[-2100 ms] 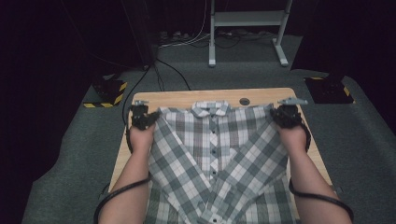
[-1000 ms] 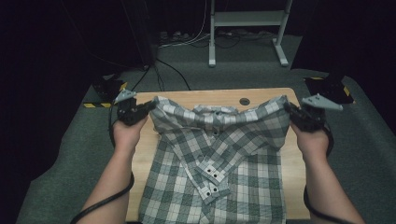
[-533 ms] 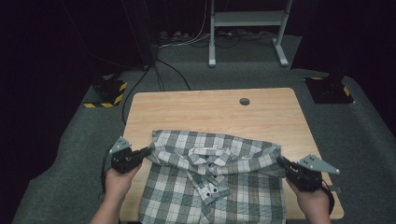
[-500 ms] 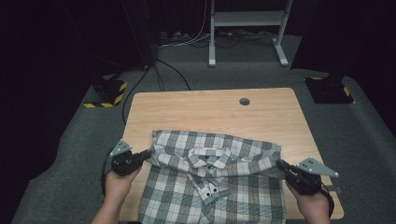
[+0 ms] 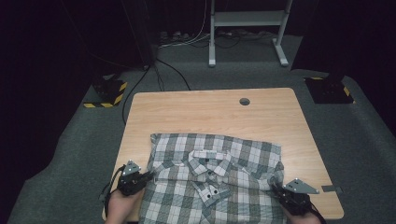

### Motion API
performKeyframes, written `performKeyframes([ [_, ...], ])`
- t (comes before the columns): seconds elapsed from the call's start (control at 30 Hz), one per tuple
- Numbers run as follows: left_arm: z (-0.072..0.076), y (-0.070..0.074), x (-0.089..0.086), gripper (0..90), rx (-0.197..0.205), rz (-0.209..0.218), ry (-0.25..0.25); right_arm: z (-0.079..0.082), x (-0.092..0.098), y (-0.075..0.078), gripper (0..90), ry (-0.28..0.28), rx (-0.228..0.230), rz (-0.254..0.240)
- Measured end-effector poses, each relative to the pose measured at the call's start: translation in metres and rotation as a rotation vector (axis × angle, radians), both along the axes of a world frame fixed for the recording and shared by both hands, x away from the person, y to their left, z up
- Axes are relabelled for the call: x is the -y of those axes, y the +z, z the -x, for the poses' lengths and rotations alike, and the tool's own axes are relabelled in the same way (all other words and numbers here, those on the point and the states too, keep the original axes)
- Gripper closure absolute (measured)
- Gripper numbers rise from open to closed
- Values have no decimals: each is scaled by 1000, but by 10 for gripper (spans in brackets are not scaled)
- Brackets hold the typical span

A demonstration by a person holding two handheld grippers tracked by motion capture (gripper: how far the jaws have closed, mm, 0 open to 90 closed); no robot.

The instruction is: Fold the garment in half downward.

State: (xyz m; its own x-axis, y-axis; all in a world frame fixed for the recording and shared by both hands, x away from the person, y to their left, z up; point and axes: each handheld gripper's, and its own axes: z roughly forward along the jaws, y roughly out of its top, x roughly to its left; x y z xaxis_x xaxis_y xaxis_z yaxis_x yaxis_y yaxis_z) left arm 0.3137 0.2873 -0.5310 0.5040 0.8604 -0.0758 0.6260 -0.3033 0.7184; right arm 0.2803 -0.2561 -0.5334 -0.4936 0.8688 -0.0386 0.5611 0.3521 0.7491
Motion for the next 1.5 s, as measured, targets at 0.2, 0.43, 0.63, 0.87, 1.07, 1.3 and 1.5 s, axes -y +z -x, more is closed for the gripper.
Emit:
performKeyframes([
  [0.2,3,-3,0,846,19,11,27,-5,-1,-1,854,-15,9,11],
  [0.43,1,-3,2,842,19,18,45,-27,0,1,854,-30,5,35],
  [0.63,-6,-4,7,842,33,14,57,-48,1,1,853,-40,3,42],
  [0.87,-21,-4,13,839,36,12,74,-70,3,2,852,-48,-2,46],
  [1.07,-35,-4,17,839,31,14,90,-87,3,2,853,-59,-1,56],
  [1.3,-51,-4,21,840,35,19,118,-108,5,2,852,-78,3,55],
  [1.5,-66,-1,22,839,19,-15,139,-129,3,2,852,-80,-9,35],
])
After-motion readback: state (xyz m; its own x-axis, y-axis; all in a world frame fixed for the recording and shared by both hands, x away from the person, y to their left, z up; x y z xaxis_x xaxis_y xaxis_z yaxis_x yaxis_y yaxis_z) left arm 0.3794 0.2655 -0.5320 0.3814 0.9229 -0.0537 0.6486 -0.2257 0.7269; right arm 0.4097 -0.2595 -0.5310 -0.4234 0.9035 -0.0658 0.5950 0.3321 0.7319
